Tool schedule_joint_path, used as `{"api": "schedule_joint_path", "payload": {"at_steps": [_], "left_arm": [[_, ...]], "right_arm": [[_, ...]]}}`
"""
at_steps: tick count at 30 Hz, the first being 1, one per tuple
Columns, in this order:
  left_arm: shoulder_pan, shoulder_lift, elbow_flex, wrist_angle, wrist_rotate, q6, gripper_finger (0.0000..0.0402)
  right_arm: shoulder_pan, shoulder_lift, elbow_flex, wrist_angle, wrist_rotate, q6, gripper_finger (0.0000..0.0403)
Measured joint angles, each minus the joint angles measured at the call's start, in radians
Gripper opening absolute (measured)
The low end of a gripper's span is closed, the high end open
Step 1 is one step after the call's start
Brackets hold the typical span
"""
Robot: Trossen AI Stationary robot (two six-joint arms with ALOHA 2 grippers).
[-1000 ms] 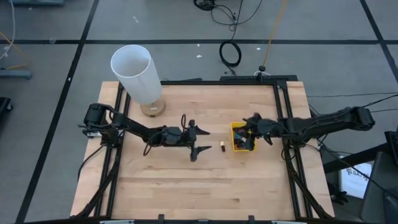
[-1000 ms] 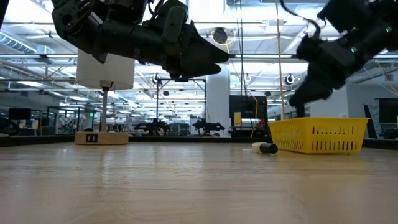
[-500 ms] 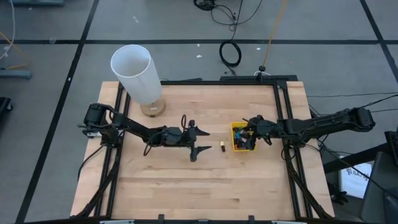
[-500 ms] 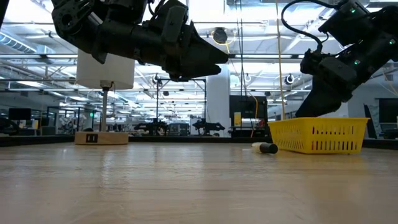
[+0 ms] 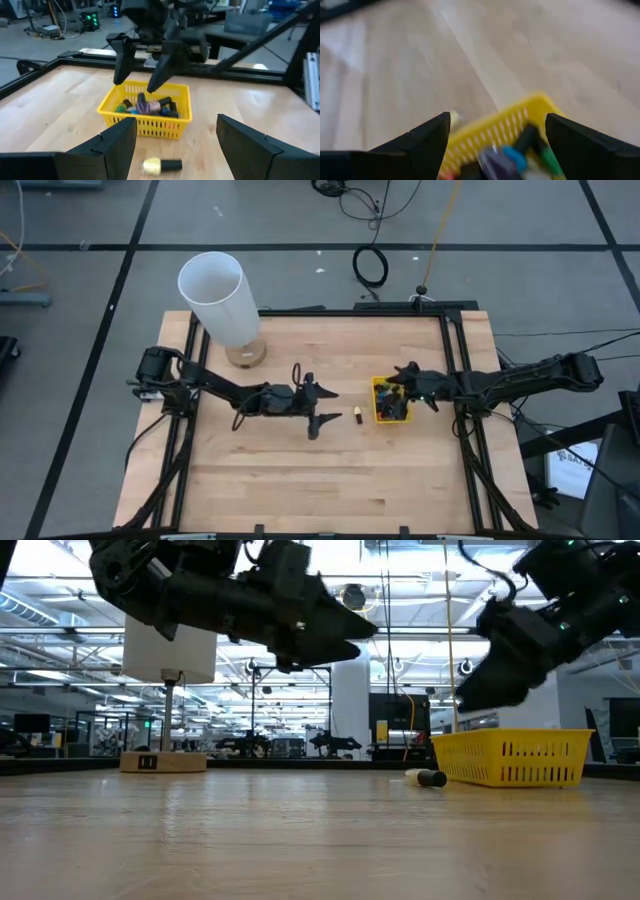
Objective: Pick & Place Nail Polish
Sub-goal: Put the yellow nail polish into the yellow bin
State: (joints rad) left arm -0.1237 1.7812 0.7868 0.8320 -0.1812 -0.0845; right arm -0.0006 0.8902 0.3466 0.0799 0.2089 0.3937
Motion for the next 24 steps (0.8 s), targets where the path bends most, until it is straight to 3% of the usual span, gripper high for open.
{"api": "schedule_joint_path", "payload": {"at_steps": [5, 12, 16, 24], "left_arm": [[-0.033, 0.132, 0.14, -0.098, -0.003, 0.073, 0.0266], [-0.063, 0.345, 0.459, -0.518, 0.024, 0.256, 0.0267], [-0.058, 0.436, 0.607, -0.658, 0.033, 0.24, 0.0266], [-0.022, 0.478, 0.679, -0.702, 0.073, 0.17, 0.0266]], "right_arm": [[0.0, 0.0, 0.0, 0.189, -0.003, -0.106, 0.0309], [0.0, 0.0, 0.0, 0.328, -0.004, -0.152, 0.0308], [0.001, 0.0, 0.0, 0.338, -0.004, -0.148, 0.0307], [0.003, 0.0, 0.0, 0.341, -0.033, -0.145, 0.0304]]}}
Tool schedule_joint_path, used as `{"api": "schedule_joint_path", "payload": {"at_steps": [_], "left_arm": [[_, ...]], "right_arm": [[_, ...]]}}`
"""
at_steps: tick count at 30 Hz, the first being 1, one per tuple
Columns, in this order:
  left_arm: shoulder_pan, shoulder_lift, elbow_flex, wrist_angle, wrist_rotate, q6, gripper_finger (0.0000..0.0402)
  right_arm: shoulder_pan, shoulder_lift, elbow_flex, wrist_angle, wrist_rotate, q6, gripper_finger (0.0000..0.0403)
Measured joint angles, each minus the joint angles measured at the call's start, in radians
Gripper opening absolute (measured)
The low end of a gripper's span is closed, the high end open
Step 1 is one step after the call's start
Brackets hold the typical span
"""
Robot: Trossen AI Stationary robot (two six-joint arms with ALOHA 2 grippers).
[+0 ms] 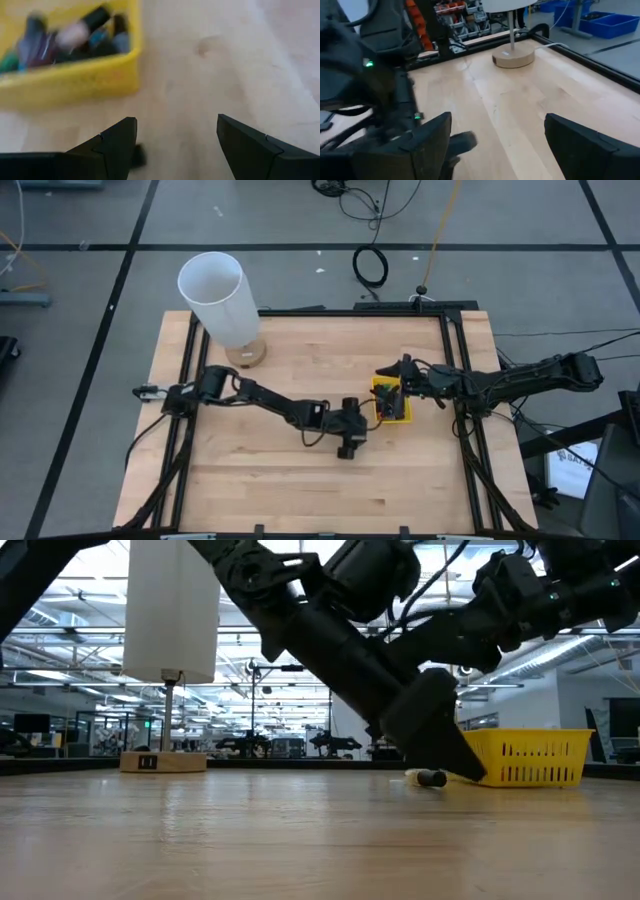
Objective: Pick & Place Nail Polish
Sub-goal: Put the yellow nail polish into the yellow bin
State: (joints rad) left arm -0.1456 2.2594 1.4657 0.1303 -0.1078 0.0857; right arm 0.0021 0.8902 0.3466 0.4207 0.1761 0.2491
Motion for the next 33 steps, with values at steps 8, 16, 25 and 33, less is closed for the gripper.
{"api": "schedule_joint_path", "payload": {"at_steps": [8, 16, 25, 33], "left_arm": [[0.063, -0.012, 0.006, -0.17, 0.095, -0.271, 0.0266], [0.055, -0.042, 0.004, -0.318, 0.186, -0.301, 0.0266], [0.01, -0.14, -0.006, -0.471, 0.186, -0.263, 0.0266], [-0.015, -0.244, -0.003, -0.659, -0.062, -0.297, 0.0266]], "right_arm": [[0.001, 0.0, 0.0, 0.002, -0.024, 0.0, 0.0304], [0.001, 0.0, 0.0, -0.006, -0.024, 0.0, 0.0304], [0.0, 0.0, 0.0, -0.014, -0.024, 0.0, 0.0304], [0.0, 0.0, 0.0, -0.015, -0.024, 0.0, 0.0304]]}}
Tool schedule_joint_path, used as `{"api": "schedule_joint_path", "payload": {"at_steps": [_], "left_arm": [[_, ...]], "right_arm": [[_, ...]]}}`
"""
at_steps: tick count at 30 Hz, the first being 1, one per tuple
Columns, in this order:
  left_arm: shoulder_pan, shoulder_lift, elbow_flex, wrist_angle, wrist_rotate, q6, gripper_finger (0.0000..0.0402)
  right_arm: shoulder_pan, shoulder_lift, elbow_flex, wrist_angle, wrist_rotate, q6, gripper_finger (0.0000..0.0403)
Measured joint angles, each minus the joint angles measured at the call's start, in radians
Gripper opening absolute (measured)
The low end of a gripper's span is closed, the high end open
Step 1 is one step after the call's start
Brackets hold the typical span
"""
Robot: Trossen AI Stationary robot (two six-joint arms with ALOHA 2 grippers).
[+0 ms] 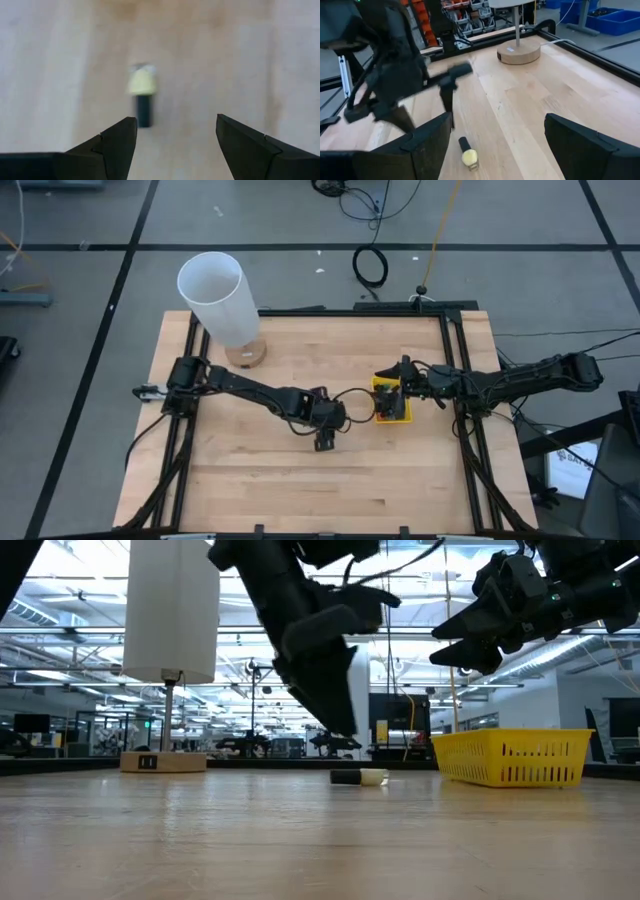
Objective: Pick & Place Nail Polish
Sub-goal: Put the yellow nail polish into the yellow bin
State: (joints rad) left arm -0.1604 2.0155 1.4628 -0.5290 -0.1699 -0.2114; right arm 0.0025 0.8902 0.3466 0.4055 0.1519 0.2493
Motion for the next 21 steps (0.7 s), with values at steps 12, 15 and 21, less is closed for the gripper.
{"api": "schedule_joint_path", "payload": {"at_steps": [12, 15, 21], "left_arm": [[0.055, 0.064, -0.039, 0.093, 0.003, 0.046, 0.0266], [0.067, 0.093, -0.042, 0.112, 0.016, 0.067, 0.0266], [0.09, 0.117, -0.038, 0.115, 0.076, 0.086, 0.0266]], "right_arm": [[0.0, 0.0, 0.0, 0.001, -0.024, 0.0, 0.0304], [0.0, 0.0, 0.0, 0.001, -0.024, 0.007, 0.0304], [0.0, 0.0, 0.0, 0.001, -0.025, 0.011, 0.0304]]}}
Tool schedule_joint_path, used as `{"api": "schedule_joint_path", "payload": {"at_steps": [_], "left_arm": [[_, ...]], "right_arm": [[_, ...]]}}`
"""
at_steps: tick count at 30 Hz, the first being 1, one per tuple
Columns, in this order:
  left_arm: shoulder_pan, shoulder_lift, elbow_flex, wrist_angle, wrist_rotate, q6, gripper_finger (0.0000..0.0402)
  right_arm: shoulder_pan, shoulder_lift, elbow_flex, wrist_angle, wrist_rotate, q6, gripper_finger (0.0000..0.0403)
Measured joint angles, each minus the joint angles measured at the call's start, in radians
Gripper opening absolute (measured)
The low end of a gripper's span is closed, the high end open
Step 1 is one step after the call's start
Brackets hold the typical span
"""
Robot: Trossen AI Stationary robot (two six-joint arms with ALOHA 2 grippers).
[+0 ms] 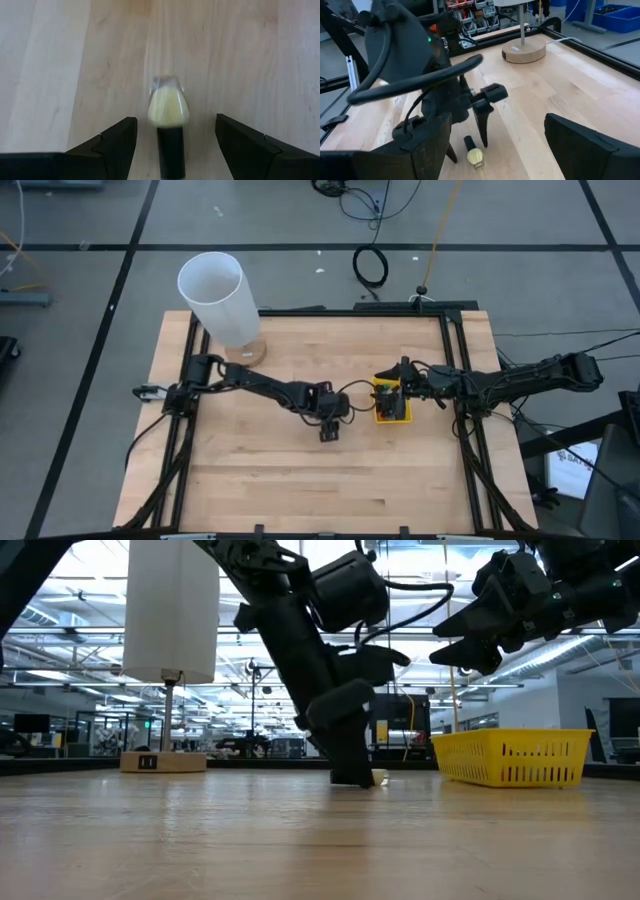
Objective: Pick & Place Nail Polish
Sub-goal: Put the yellow nail polish into the yellow bin
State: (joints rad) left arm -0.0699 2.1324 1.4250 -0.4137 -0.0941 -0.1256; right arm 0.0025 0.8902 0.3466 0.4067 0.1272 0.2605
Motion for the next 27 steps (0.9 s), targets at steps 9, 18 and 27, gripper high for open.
{"api": "schedule_joint_path", "payload": {"at_steps": [9, 18, 27], "left_arm": [[0.004, 0.001, 0.0, -0.023, 0.039, -0.002, 0.017], [0.001, 0.001, 0.001, -0.095, 0.059, -0.037, 0.0039], [-0.007, -0.026, -0.007, -0.052, 0.035, -0.01, 0.0038]], "right_arm": [[0.0, 0.0, 0.0, 0.0, 0.0, -0.002, 0.0304], [0.0, 0.0, 0.0, 0.0, -0.001, 0.003, 0.0304], [0.0, 0.0, 0.0, -0.001, 0.0, 0.008, 0.0304]]}}
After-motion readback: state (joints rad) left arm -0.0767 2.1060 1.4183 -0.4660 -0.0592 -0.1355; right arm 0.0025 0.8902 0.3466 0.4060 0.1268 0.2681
